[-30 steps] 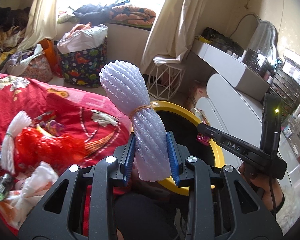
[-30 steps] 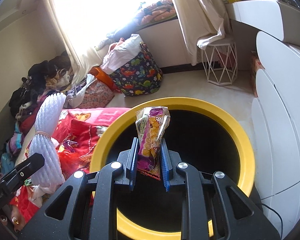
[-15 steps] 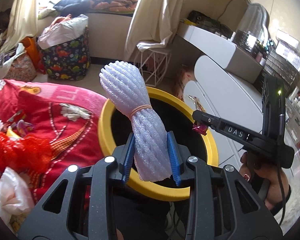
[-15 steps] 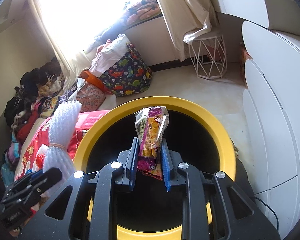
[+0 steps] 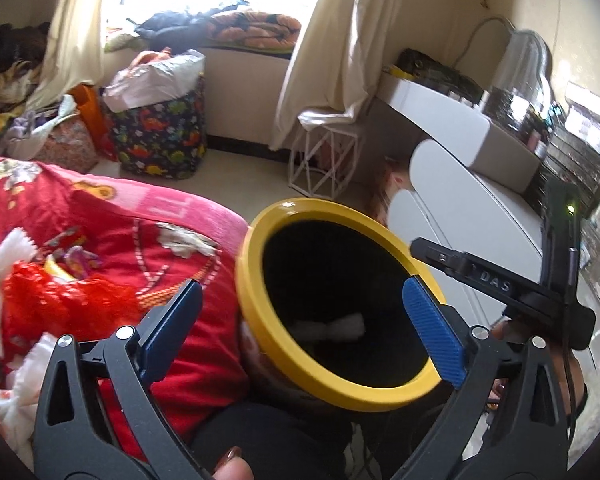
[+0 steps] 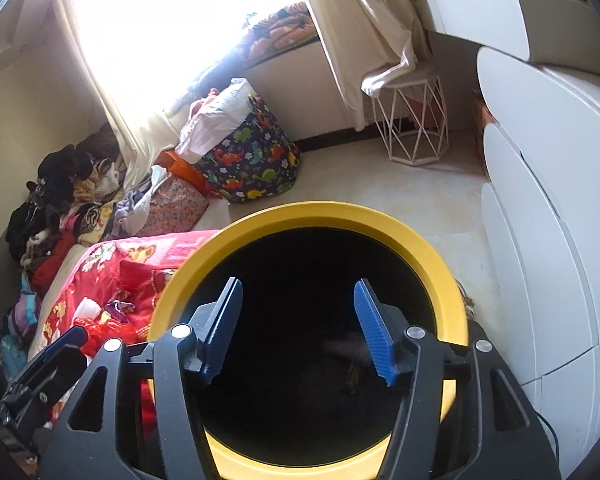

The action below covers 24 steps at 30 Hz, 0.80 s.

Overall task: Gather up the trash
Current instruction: 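Move both tools back from the bin toward the trash on the bed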

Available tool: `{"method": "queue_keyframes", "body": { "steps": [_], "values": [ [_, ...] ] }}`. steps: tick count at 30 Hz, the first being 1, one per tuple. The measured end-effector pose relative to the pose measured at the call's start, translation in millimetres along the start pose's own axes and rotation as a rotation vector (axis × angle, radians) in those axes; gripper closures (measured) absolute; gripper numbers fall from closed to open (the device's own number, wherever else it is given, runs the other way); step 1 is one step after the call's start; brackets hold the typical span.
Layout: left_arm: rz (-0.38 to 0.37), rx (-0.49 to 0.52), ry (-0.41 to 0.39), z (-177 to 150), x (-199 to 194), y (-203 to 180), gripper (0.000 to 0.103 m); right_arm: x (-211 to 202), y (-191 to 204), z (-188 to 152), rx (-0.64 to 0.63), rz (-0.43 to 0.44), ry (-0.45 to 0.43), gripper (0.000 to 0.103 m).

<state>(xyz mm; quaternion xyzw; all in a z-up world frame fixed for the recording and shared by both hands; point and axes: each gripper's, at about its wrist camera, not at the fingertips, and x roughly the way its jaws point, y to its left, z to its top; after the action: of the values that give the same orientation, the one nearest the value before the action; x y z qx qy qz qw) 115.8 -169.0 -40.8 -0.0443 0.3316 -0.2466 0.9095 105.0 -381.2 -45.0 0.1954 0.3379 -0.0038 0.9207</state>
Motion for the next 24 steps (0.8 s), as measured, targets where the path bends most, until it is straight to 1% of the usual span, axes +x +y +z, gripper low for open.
{"method": "queue_keyframes", "body": {
  "steps": [3,11,19,24],
  "values": [
    [0.022,-0.020,-0.024,0.8,-9.3,9.1,0.011,-5.3,9.0,0.0,-0.017,0.012,-0.024,0.040],
    [0.074,-0.041,-0.085,3.2,-35.3,28.0,0.011,-17.0,29.4,0.1,-0.038,0.051,-0.066,0.030],
    [0.112,-0.053,-0.128,4.9,-59.4,46.7,0.011,-23.6,57.8,-4.6,-0.080,0.101,-0.088,0.023],
    [0.136,-0.064,-0.149,3.5,-75.1,59.9,0.011,-24.6,79.5,-7.9,-0.117,0.136,-0.087,0.021]
  ]
}}
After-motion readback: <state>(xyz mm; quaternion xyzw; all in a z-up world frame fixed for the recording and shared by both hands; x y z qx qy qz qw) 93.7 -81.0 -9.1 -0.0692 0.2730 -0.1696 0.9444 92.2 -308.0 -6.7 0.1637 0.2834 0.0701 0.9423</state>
